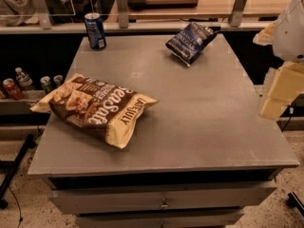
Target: Move blue chip bag near brown chip bag
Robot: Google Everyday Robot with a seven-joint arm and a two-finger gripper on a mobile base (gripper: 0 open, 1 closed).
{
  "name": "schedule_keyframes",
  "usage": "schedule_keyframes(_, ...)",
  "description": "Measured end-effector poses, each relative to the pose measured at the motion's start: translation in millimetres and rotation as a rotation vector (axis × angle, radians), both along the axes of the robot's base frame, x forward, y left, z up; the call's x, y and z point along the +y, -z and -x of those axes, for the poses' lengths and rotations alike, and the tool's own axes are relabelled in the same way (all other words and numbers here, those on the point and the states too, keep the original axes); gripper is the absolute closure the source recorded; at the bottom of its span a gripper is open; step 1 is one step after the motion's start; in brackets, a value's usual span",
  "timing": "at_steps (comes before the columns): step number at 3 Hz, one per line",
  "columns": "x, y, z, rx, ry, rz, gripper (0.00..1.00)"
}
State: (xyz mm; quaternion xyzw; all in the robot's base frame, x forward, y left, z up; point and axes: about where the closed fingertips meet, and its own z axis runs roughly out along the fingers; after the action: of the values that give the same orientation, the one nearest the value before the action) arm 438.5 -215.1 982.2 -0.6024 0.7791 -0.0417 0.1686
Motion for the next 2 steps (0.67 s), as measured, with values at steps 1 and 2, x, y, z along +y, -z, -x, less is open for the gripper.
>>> schedule_keyframes(1,0.0,0.0,0.0,0.0,0.0,0.0,0.0)
schedule_keyframes(2,1.0,-1.8,-6.4,-0.019,-0.024,0.012,0.0)
